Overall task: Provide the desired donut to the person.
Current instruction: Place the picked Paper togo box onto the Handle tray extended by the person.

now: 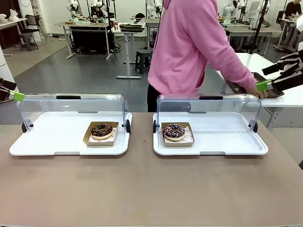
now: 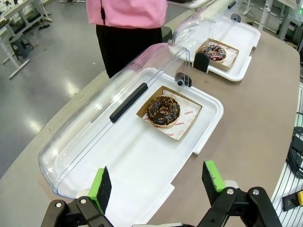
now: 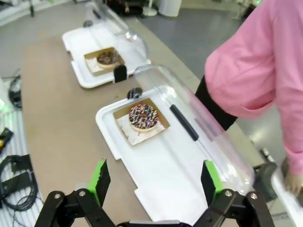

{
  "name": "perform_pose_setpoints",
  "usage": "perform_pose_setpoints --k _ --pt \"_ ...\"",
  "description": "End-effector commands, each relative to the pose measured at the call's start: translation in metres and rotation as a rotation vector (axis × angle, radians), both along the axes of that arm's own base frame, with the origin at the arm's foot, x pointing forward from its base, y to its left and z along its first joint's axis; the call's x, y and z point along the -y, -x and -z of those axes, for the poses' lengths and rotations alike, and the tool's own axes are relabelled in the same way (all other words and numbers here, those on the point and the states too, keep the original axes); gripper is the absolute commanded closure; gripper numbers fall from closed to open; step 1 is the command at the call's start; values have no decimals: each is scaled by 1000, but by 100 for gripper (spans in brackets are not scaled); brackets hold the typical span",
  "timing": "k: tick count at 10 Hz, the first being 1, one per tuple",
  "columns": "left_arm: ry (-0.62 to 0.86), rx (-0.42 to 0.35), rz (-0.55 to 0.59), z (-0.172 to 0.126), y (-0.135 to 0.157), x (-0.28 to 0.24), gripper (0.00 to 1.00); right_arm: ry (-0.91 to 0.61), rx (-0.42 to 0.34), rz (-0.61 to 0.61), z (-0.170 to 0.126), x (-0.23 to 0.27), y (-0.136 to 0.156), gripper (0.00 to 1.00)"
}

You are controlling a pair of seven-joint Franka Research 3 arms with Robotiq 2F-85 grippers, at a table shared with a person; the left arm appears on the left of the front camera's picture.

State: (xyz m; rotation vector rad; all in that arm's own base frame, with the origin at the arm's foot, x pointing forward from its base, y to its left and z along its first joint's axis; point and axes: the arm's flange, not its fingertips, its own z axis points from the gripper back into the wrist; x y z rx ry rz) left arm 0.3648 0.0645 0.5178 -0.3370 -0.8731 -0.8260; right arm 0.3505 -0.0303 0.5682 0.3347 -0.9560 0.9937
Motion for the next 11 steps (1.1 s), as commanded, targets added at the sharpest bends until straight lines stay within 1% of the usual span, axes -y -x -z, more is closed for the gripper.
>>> perform_pose_setpoints --k 1,2,4,7,10,11 --pt "14 6 1 2 0 0 0 -22 39 57 9 -7 0 0" --pt "14 6 1 2 0 0 0 -30 27 81 10 -7 0 0" --pt "14 6 1 2 0 0 0 -29 29 140 11 -5 5 0" --pt "14 6 1 2 0 0 0 -30 -19 151 14 -6 6 0" --pt "14 6 1 2 0 0 0 -4 2 152 13 -8 8 0" --pt "14 6 1 2 0 0 0 -11 6 175 12 -10 7 0"
